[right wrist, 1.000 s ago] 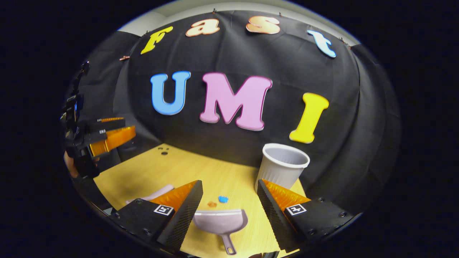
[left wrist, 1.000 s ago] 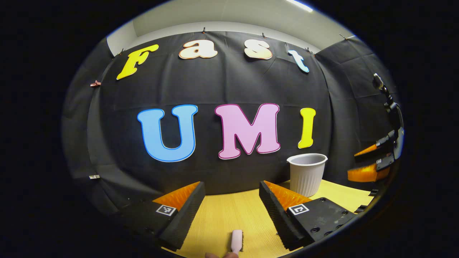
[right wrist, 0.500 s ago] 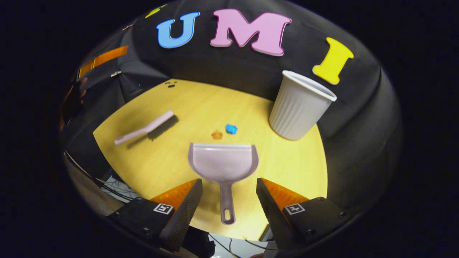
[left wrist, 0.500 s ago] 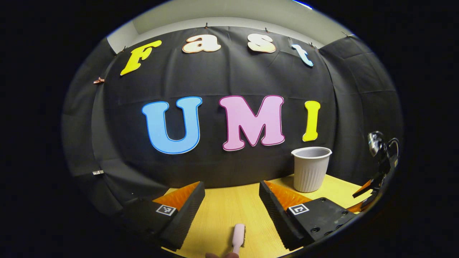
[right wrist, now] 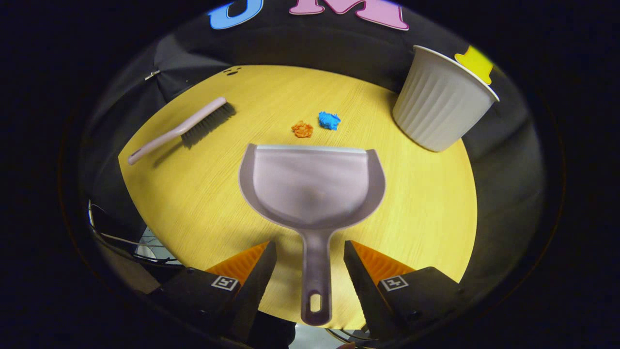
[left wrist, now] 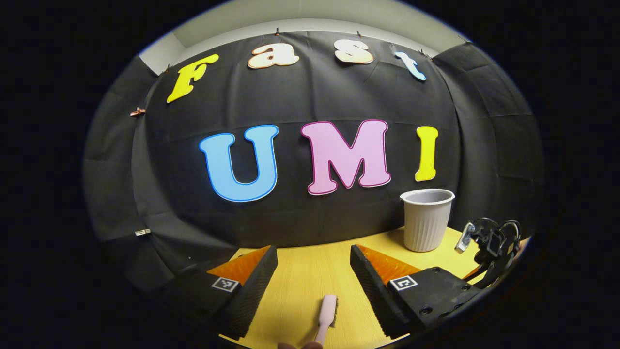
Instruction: Pick up the small broom and dustpan from the desktop, sweep the trash into the dustpan with the broom, and then empty the trash into the garbage bin.
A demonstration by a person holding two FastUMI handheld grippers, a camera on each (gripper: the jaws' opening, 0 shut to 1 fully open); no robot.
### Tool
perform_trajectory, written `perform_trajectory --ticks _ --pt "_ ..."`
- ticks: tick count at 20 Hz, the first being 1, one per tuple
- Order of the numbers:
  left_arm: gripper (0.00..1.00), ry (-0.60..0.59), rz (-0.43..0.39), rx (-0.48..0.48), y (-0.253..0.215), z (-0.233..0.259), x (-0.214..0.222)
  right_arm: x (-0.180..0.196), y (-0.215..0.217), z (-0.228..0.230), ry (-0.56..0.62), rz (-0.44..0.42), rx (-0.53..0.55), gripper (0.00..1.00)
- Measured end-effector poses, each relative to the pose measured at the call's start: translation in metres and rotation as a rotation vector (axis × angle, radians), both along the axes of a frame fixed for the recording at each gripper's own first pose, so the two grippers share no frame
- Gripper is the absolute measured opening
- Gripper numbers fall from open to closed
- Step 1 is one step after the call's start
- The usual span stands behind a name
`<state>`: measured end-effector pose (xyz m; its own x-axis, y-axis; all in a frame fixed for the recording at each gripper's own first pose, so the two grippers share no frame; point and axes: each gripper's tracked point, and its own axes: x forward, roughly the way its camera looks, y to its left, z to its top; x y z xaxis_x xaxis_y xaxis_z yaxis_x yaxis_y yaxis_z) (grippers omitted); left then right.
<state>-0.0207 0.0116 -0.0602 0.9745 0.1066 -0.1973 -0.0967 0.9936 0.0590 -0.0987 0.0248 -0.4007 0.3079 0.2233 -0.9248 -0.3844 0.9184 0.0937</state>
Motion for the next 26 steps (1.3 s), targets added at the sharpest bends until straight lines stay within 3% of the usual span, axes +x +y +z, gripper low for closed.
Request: perform_trajectory --ticks 8,10,11,13,15,18,19,21,25,26 --pt "0.97 0.034 0.033 -0.005 0.004 -0.009 -0.005 0.012 0.003 -0.038 0.094 -0.052 -0.027 0.82" --pt "0.97 0.034 0.042 -0.002 0.005 -0.009 -0.004 0.013 0.009 -0.04 0.111 -0.068 -0.007 0.69" --pt "0.97 0.034 0.047 0.0 0.006 -0.01 -0.004 0.013 0.011 -0.043 0.124 -0.071 0.007 0.49" --pt "0.97 0.049 0.061 -0.006 0.009 -0.018 -0.004 0.011 0.011 -0.041 0.163 -0.058 0.002 0.39" --pt "0.97 0.077 0.071 -0.018 0.012 -0.029 -0.004 0.014 0.009 -0.036 0.142 -0.042 0.009 0.37" --pt "0.97 0.217 0.068 -0.04 0.013 -0.074 -0.007 0.012 0.002 -0.022 0.101 -0.016 0.026 0.34" --pt "0.97 0.278 0.06 -0.05 0.012 -0.092 -0.01 0.01 -0.002 -0.015 0.086 -0.007 0.032 0.4" --pt "0.98 0.383 0.044 -0.076 0.01 -0.128 -0.012 0.005 -0.012 -0.006 0.074 -0.009 0.043 0.37" --pt "0.98 0.619 -0.044 -0.174 -0.01 -0.201 -0.02 -0.003 -0.032 0.005 0.062 0.0 0.046 0.4" --pt "0.98 0.673 -0.064 -0.183 -0.013 -0.219 -0.02 -0.004 -0.035 0.006 0.062 0.003 0.044 0.37"
